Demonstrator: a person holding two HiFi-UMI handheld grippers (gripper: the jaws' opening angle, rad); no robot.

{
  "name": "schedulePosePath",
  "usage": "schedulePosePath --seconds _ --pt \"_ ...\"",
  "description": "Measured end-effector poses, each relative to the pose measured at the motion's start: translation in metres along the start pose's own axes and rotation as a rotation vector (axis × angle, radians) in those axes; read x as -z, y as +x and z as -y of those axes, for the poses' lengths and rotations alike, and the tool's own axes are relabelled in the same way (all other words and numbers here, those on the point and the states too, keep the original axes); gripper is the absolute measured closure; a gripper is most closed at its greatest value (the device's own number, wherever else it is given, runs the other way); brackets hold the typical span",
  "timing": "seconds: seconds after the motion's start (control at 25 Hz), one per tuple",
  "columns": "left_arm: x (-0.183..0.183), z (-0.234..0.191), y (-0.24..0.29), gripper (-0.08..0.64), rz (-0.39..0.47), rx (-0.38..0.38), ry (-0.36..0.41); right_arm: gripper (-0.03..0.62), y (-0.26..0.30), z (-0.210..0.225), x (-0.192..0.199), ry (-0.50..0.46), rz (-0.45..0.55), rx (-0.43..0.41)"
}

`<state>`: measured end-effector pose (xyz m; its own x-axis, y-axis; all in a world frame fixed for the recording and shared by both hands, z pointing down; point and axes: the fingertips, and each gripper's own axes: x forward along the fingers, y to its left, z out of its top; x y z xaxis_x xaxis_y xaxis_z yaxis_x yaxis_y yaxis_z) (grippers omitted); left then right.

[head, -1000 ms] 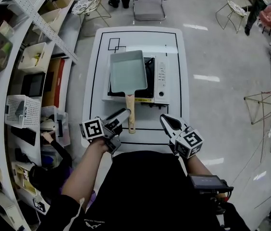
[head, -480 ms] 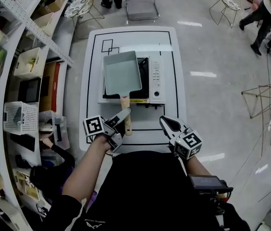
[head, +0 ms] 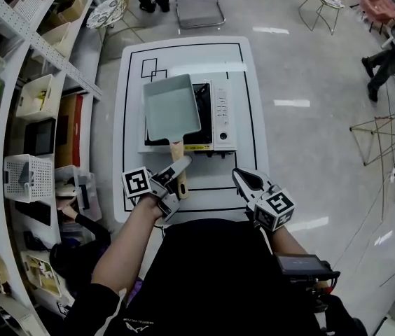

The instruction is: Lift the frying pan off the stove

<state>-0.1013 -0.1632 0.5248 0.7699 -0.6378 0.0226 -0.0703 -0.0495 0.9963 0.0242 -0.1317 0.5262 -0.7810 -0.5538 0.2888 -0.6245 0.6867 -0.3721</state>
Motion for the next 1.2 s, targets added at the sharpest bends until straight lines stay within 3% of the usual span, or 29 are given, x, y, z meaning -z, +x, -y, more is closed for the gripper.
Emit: schedulePosePath --seconds 0.24,0.56,1.2 --pt "0.0008 -0.0061 0.0031 0.447 -0.017 -0.027 0.031 0.568 0.0023 0.0060 0.0069 0.003 -0.002 -0.005" --pt "0.0025 -0.0040 0.0019 0.469 -0.031 -0.025 -0.015 0.568 0.0047 0.0048 0.0032 0.013 -0.003 0.000" --pt "0.0029 -0.0025 -0.0007 0.483 -0.056 -0.018 -0.022 0.568 0.0061 0.0045 0.0032 0.026 -0.009 0.004"
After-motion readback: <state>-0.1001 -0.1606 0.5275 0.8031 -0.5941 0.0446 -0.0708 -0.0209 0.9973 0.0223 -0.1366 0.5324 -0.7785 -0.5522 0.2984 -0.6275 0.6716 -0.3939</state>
